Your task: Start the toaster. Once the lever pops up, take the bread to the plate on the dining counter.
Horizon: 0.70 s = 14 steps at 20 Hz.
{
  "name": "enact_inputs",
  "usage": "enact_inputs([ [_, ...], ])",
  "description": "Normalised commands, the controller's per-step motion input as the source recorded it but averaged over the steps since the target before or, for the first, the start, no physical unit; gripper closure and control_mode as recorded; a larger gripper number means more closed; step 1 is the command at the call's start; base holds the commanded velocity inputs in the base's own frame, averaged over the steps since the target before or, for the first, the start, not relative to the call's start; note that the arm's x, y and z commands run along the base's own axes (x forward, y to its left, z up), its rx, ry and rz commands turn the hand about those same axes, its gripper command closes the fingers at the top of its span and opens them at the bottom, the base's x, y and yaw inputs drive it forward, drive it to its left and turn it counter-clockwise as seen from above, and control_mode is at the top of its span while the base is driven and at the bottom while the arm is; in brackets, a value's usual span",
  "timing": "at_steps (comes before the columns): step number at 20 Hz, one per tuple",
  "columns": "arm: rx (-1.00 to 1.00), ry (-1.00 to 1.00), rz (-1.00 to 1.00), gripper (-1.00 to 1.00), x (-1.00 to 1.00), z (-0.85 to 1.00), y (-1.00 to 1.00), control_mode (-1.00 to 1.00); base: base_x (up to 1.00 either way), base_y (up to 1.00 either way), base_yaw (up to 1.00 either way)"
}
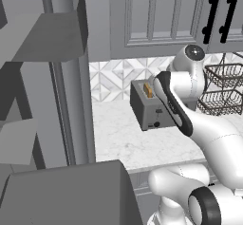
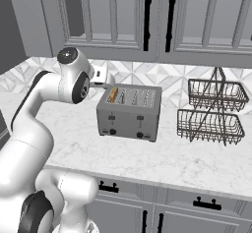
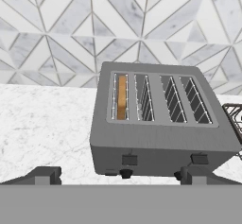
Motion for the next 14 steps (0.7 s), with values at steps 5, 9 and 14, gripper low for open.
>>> enact_inputs([
  [5, 0.00, 0.00, 0.00, -1.00, 0.00, 0.00, 0.00, -1.00, 0.00, 0.00, 0.00],
  [9, 0.00, 0.00, 0.00, -1.00, -0.01, 0.00, 0.00, -1.00, 0.00, 0.00, 0.00],
  [14, -0.01, 0.00, 0.00, -1.00, -0.12, -0.21, 0.00, -1.00, 0.00, 0.00, 0.00],
])
